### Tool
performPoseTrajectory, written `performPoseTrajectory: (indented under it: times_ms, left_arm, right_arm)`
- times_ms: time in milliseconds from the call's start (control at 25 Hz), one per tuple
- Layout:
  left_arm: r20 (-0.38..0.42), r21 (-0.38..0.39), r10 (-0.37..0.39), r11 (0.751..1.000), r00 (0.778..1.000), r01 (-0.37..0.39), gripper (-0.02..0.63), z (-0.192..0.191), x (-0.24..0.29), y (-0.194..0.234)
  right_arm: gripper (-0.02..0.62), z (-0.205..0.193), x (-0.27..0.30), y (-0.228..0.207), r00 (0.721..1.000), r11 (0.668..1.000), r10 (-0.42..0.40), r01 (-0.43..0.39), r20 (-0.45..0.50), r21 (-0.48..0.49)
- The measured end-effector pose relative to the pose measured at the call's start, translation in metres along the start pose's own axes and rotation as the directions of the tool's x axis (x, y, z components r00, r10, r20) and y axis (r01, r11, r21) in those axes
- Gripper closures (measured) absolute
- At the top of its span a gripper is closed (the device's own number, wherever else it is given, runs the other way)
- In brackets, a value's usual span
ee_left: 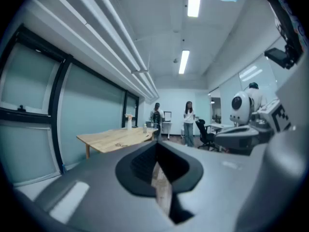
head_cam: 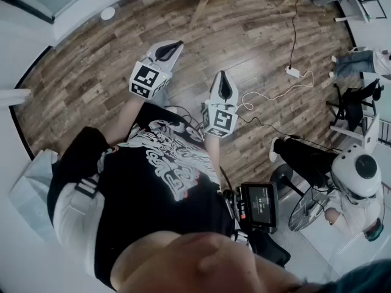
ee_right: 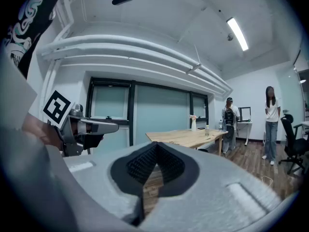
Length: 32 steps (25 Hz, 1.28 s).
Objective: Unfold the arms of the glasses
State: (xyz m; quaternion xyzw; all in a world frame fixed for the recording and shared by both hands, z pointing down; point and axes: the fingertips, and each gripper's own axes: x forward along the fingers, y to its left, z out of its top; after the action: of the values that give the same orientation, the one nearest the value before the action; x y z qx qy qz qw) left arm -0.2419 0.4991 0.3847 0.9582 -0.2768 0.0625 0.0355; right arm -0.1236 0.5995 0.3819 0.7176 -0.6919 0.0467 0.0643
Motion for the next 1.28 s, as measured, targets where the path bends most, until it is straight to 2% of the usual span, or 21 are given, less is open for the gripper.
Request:
performPoseTrajectory:
  times_ms: [200,400,680,840,1080,1280]
  left_arm:
    - [0.019,-0.035,0.010,0.999,1.000,-0.009,0.617,0.002,0.012,0.004]
    - [0.003,-0.001,-0.003,1.000,1.000,0.003,0.617,-0.003,0.026,0.001]
    - [-0.019,0.002,0.003,1.000,1.000,-0.003,0.617,-0.008,0.054,0.013]
    - [-0.050,0.022,0.019,1.000,0.999,-0.018,0.617,-0.013,0.082,0.047]
    - [-0.020,0.044,0.045,0.998,0.999,-0.044,0.617,-0.009,0.141,0.112]
    - [-0.019,0.058,0.032,0.998,0.999,-0.030,0.617,0.010,0.202,0.175]
  right_arm:
    - [0.597,-0.002,0.009,-0.009,1.000,1.000,0.008,-0.008,0.009,-0.004]
    - [0.597,-0.008,0.013,-0.018,1.000,1.000,0.000,0.000,-0.001,0.007]
    - [0.597,-0.005,0.032,-0.037,1.000,0.999,-0.007,0.006,0.026,0.034]
    - [0.597,-0.005,0.074,-0.046,0.999,0.997,0.002,-0.005,0.032,0.079]
    - [0.597,-0.005,0.158,-0.064,1.000,0.997,0.005,-0.007,0.019,0.078]
    - [0.597,0.008,0.248,-0.085,1.000,0.996,-0.021,0.020,0.015,0.090]
